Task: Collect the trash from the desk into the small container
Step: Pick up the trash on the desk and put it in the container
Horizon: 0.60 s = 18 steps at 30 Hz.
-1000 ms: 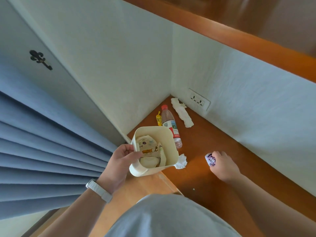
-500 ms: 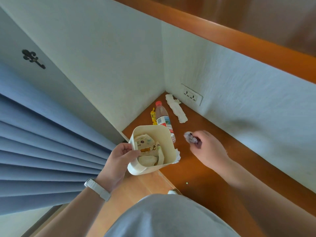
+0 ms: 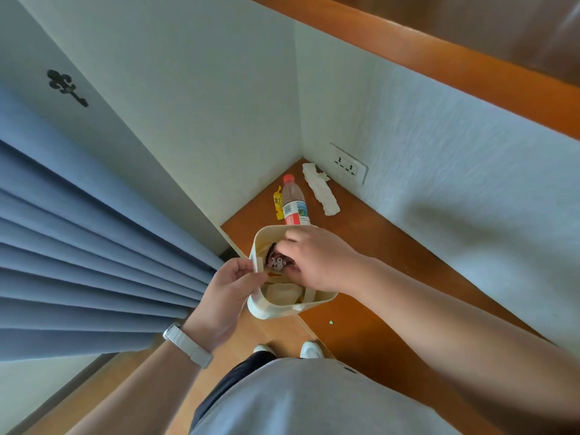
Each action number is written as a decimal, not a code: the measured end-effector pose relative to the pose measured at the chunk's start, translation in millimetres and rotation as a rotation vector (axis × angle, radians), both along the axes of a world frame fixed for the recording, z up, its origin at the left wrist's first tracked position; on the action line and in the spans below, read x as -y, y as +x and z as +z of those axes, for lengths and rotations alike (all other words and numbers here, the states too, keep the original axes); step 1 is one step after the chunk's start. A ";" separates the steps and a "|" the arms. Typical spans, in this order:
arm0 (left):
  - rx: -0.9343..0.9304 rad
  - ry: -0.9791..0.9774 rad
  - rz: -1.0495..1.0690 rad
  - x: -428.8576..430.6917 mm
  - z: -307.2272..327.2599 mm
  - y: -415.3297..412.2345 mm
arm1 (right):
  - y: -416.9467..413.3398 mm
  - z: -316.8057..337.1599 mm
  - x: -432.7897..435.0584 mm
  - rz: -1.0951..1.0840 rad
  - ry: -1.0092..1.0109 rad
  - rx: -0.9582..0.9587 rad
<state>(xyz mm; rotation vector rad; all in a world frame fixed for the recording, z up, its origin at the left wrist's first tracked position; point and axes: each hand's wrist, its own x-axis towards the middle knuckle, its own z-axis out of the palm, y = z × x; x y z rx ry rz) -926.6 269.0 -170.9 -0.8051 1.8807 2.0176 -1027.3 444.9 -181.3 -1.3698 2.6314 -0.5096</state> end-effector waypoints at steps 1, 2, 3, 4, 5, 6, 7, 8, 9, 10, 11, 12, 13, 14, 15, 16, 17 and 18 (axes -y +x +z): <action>0.000 0.004 0.004 0.9 0.0 1.4 | 1.6 -0.4 -0.6 0.003 -0.010 0.007; -0.001 0.006 0.009 2.5 -0.4 2.5 | 2.9 -0.4 -1.3 0.004 -0.023 0.014; -0.002 0.006 0.014 4.6 -0.9 3.6 | 3.5 0.1 -2.2 0.001 -0.040 0.025; -0.002 0.004 0.020 7.3 -1.8 4.7 | 3.3 0.7 -3.2 -0.005 -0.061 0.042; 0.000 0.004 0.026 10.0 -2.8 5.5 | 2.8 2.1 -4.3 -0.013 -0.090 0.059; 0.002 0.009 0.035 13.1 -4.2 6.3 | 2.0 3.4 -5.7 -0.025 -0.120 0.075; 0.002 0.016 0.047 15.9 -5.3 7.0 | 0.7 4.7 -7.4 -0.044 -0.146 0.087; 0.000 0.025 0.061 18.8 -6.4 7.6 | -0.6 6.0 -9.3 -0.072 -0.164 0.095; -0.002 0.034 0.072 21.6 -7.6 8.2 | -2.4 6.7 -11.5 -0.105 -0.177 0.099; -0.003 0.040 0.079 24.1 -8.6 8.7 | -4.5 7.1 -14.1 -0.141 -0.189 0.101; -0.005 0.043 0.084 26.4 -9.3 9.3 | -7.1 6.7 -17.0 -0.176 -0.199 0.104; -0.006 0.045 0.087 28.7 -9.9 9.7 | -10.0 6.2 -19.9 -0.211 -0.208 0.110; -0.007 0.048 0.088 31.2 -10.5 10.0 | -12.9 5.9 -22.7 -0.248 -0.215 0.120; -0.006 0.051 0.085 34.0 -11.1 10.1 | -15.9 4.8 -25.6 -0.290 -0.218 0.133; -0.003 0.053 0.079 36.8 -11.6 9.8 | -18.8 2.9 -28.3 -0.337 -0.216 0.147; -0.002 0.056 0.075 40.0 -12.3 9.5 | -21.5 -0.2 -30.9 -0.391 -0.207 0.163; 0.000 0.061 0.074 42.9 -12.7 9.0 | -24.2 -5.5 -33.5 -0.450 -0.186 0.182; 0.002 0.066 0.078 46.2 -13.1 8.1 | -26.8 -13.0 -36.4 -0.506 -0.149 0.205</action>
